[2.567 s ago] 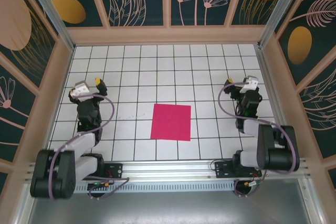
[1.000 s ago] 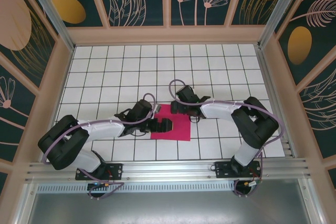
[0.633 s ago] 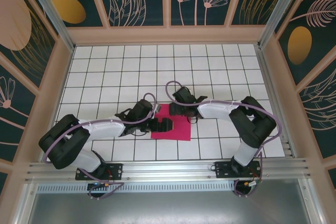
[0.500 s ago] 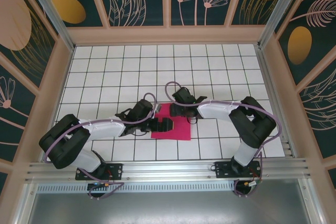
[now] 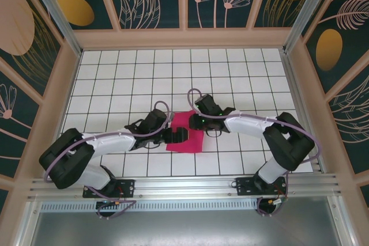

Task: Fold a paper plane with a square sheet of paper (fold left side to right side)
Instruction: Pick up the square sheet of paper from the center of the table.

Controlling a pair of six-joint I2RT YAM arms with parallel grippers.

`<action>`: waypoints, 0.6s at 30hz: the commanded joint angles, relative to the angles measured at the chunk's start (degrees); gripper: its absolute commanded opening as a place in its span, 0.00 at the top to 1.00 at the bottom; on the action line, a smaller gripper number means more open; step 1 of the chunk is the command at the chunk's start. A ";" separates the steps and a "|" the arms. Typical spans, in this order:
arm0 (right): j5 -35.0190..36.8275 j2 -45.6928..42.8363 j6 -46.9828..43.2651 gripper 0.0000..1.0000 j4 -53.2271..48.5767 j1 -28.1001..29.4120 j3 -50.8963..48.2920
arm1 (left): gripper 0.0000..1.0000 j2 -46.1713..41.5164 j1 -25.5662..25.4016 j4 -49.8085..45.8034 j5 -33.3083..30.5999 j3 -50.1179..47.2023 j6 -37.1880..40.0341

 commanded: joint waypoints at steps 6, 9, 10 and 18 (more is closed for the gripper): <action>-13.00 -7.97 0.77 0.74 9.79 -7.45 -7.89 | 0.02 -9.00 0.91 -7.13 -8.81 3.83 2.99; -18.45 -12.80 -0.19 0.74 14.17 -11.60 -11.19 | 0.01 -12.31 3.71 -6.27 -6.79 3.57 3.45; -20.21 -14.39 -0.84 0.75 15.59 -12.46 -12.13 | 0.01 -13.63 4.87 -5.23 -5.62 3.27 3.54; -39.25 -27.22 -3.02 0.75 29.47 -26.08 -15.74 | 0.01 -22.38 12.15 1.28 2.74 6.30 10.00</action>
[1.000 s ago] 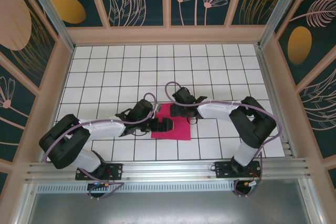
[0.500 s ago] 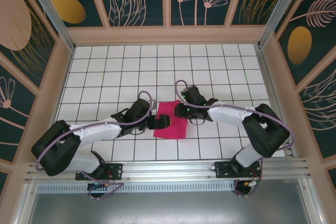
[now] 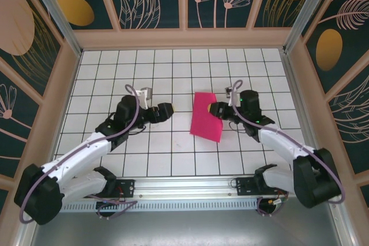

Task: Fold a paper plane with a square sheet of paper (fold left side to right side)
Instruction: Pick up the square sheet of paper from the center of the table, then place a square sheet of paper at the center of the table.

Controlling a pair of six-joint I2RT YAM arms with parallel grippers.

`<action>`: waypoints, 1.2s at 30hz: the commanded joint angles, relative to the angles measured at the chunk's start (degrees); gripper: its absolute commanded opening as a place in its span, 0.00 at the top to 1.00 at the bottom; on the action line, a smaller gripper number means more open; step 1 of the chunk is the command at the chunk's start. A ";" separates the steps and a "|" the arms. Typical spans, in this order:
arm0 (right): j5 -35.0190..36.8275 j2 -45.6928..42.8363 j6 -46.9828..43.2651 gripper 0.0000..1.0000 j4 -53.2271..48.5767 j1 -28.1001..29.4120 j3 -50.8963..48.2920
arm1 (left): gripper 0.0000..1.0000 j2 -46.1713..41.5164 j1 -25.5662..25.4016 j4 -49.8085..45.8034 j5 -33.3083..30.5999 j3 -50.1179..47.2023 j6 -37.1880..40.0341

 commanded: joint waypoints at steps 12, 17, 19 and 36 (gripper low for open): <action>-27.41 -9.78 -6.42 0.74 7.98 -3.92 15.02 | 0.02 -0.07 0.38 13.26 18.40 10.99 15.61; -29.67 -11.08 -8.27 0.74 5.35 -3.01 20.52 | 0.01 2.90 0.39 14.74 22.62 14.27 17.18; -30.24 -11.80 -10.31 0.74 3.26 -2.22 22.00 | 0.02 4.34 0.43 15.77 24.33 15.61 17.24; -26.28 -12.76 -15.33 0.73 -1.74 -1.16 23.59 | 0.62 10.30 0.27 26.14 40.38 17.32 11.92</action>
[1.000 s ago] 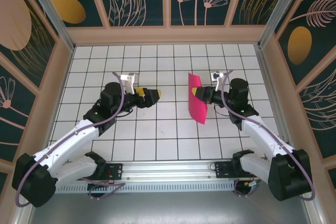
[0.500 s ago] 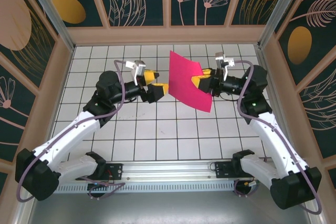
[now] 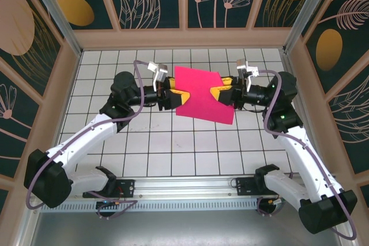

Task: Fold a paper plane with a square sheet of paper (fold left side to right side)
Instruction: Place a square sheet of paper at the center of the table.

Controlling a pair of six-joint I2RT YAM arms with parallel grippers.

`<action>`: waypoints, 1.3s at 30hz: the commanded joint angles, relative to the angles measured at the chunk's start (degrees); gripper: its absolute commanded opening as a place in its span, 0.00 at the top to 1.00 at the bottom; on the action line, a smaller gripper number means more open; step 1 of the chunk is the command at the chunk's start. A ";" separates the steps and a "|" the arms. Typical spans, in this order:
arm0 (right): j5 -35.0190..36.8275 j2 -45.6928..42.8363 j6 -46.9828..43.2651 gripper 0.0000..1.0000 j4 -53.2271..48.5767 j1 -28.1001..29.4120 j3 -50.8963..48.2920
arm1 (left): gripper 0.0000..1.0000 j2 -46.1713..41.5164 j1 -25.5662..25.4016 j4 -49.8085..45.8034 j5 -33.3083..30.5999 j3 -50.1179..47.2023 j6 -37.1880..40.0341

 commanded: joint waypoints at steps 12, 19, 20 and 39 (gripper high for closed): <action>31.67 1.23 -7.40 0.12 -18.48 -2.13 -0.23 | 1.00 1.48 0.14 -0.18 -8.77 -8.84 -3.03; 46.08 7.15 -3.02 0.01 -21.78 -2.82 -4.79 | 1.00 9.56 0.12 -3.06 -14.37 -12.33 -4.13; 46.04 8.09 -2.23 0.01 -21.43 -2.68 -5.69 | 1.00 11.06 0.15 -4.38 -15.32 -12.16 -3.44; 40.11 30.61 10.69 0.37 -6.14 3.34 -11.48 | 1.00 26.85 0.43 -20.38 -34.14 -2.71 4.33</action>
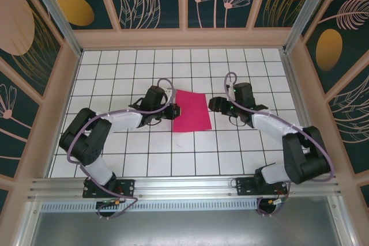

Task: Fold a paper plane with a square sheet of paper (fold left side to right side)
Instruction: Place a square sheet of paper at the center of the table, then first fold in half a square sheet of paper at the center of the table.

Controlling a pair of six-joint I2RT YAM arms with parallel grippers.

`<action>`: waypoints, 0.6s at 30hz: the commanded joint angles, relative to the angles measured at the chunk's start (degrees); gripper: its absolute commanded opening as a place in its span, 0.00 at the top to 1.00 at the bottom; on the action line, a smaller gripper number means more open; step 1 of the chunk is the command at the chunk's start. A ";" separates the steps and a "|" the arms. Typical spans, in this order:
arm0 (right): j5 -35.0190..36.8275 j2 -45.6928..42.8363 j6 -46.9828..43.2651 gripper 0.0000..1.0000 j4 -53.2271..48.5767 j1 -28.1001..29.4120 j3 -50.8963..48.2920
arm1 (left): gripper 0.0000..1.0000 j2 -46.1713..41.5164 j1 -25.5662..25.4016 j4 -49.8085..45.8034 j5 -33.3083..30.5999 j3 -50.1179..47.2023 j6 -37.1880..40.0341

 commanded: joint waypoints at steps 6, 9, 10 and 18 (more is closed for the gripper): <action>-0.73 12.23 3.53 0.41 4.91 4.29 6.15 | 1.00 2.51 0.53 -5.35 -2.69 3.92 3.14; -1.22 15.81 3.85 0.41 4.56 5.25 7.77 | 1.00 3.56 0.55 -5.77 -2.38 4.76 3.52; -1.27 16.65 3.88 0.43 4.55 5.73 8.10 | 1.00 3.88 0.56 -6.21 -2.49 5.15 3.70; 1.14 19.82 3.85 0.43 1.33 7.51 9.21 | 0.98 4.87 0.54 -7.20 -1.79 7.38 3.31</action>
